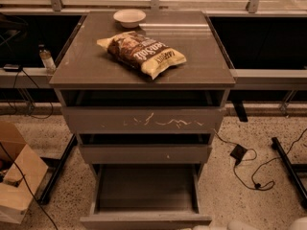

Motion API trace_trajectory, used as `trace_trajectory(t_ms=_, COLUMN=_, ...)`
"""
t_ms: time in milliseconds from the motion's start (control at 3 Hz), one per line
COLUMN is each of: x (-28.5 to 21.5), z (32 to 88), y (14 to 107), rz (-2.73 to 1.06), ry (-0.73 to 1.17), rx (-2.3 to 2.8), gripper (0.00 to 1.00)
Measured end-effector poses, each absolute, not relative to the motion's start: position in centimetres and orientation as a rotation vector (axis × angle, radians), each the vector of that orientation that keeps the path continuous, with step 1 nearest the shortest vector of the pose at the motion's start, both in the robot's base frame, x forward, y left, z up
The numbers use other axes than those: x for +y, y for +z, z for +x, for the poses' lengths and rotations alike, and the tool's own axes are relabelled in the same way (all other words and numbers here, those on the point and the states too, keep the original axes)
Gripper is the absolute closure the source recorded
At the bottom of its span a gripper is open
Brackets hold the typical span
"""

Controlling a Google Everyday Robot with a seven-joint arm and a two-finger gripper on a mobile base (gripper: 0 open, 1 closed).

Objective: Close bottom drawer

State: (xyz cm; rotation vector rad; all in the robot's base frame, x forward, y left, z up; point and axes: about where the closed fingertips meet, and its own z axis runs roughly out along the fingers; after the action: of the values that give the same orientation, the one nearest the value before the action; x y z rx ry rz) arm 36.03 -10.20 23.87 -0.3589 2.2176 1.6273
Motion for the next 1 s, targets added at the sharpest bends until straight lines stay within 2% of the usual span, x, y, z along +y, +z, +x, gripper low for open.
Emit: trace_trajectory(t_ms=1000, x=-9.8, z=42.5, y=17.4, rz=-0.306, ry=1.665, rx=2.162, gripper=1.0)
